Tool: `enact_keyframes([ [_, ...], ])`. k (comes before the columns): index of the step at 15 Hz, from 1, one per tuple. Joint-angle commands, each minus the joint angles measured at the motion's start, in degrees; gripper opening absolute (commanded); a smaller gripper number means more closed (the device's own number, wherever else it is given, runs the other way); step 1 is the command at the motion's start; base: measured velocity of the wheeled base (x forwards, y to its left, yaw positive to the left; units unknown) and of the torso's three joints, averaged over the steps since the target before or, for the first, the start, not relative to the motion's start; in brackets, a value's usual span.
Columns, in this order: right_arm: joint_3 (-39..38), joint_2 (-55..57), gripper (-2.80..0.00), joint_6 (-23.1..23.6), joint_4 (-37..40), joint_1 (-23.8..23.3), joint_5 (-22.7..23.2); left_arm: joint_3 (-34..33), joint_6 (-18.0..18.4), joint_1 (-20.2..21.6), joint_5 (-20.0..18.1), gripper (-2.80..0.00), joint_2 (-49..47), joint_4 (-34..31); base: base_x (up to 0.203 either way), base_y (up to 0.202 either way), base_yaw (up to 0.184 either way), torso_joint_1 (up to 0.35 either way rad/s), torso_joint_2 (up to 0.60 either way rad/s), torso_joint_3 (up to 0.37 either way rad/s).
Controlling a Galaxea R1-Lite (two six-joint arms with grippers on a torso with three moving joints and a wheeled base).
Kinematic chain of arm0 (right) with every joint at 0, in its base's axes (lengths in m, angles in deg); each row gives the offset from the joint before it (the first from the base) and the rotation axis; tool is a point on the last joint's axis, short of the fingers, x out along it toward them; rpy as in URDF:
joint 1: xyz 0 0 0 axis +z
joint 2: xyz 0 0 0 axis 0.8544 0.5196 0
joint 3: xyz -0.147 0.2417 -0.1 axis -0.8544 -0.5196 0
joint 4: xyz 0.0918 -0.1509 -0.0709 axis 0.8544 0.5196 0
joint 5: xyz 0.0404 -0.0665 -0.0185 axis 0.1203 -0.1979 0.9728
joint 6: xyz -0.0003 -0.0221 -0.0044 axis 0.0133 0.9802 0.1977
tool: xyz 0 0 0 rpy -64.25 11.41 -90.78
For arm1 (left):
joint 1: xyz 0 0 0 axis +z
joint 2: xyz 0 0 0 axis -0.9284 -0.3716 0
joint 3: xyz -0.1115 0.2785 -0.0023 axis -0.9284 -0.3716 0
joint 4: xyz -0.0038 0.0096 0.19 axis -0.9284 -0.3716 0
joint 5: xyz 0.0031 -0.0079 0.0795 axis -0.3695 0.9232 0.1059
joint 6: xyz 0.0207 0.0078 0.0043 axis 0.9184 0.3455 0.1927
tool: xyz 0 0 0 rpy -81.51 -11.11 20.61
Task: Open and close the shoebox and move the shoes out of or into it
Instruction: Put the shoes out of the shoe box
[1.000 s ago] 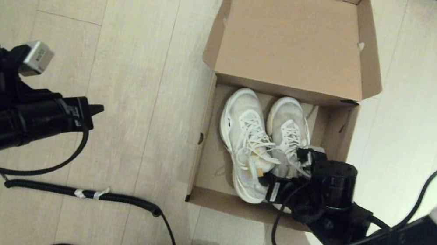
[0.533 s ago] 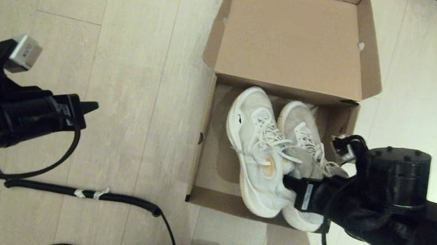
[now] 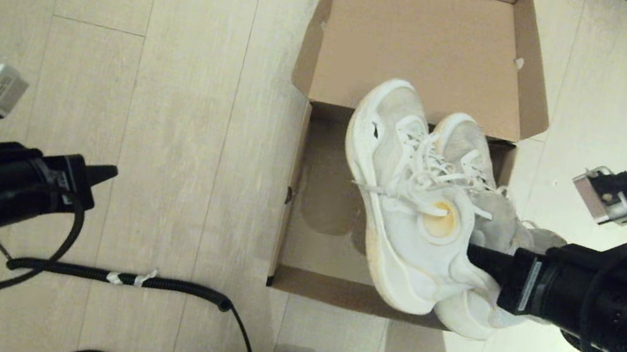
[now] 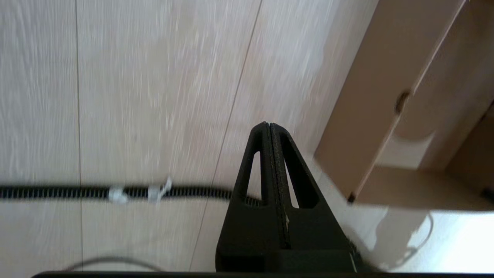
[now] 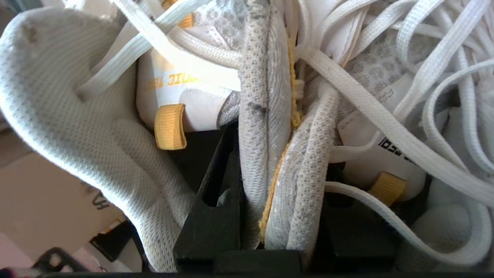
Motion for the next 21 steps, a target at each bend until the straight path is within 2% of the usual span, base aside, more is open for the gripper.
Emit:
enact_keyframes([
  [1, 1.2, -6.8, -2.8, -0.1, 3.4, 0.1, 0.2, -3.5, -0.2, 0.1, 0.0, -2.8, 2.0, 0.1, 0.0, 0.0, 0.0, 0.0, 0.0, 0.0],
  [5, 2.6, -18.4, -2.8, 0.9, 8.9, -1.2, -0.3, -13.7, -1.1, 0.2, -0.1, -2.8, 2.2, 3.1, 0.0, 0.0, 0.0, 0.0, 0.0, 0.0],
  [6, 2.6, -19.9, -2.8, 2.4, 9.1, -4.0, -1.3, -14.4, -1.2, 0.2, 0.0, -2.8, 3.3, 4.2, 0.0, 0.0, 0.0, 0.0, 0.0, 0.0],
  [9, 2.2, -22.1, -2.8, 10.7, 9.0, -13.8, -6.0, -15.3, -1.2, 0.3, 0.0, -2.8, 5.4, 4.4, 0.0, 0.0, 0.0, 0.0, 0.0, 0.0],
  [12, 2.8, -22.3, -2.8, 14.0, 9.0, -24.7, -6.9, -15.0, -1.3, 0.3, -0.5, -2.8, 5.1, 4.5, 0.0, 0.0, 0.0, 0.0, 0.0, 0.0],
  [14, 2.7, -19.9, -2.8, 14.4, 8.7, -32.8, -6.8, -14.5, -1.3, 0.2, -1.4, -2.8, 4.8, 4.6, 0.0, 0.0, 0.0, 0.0, 0.0, 0.0],
  [15, 2.3, -17.2, -2.8, 14.3, 7.2, -35.1, -6.7, -14.3, -1.4, 0.2, -2.4, -2.8, 4.8, 4.7, 0.0, 0.0, 0.0, 0.0, 0.0, 0.0],
  [18, 1.3, -8.3, -2.8, 14.2, -2.1, -37.4, -7.1, -13.2, -1.9, 0.2, -5.2, -2.8, 4.9, 4.7, 0.0, 0.0, 0.0, 0.0, 0.0, 0.0],
  [21, 1.4, 0.4, -2.8, 14.2, -8.5, -39.3, -8.6, -12.4, -2.3, 0.2, -5.7, -2.8, 4.6, 4.8, 0.0, 0.0, 0.0, 0.0, 0.0, 0.0],
])
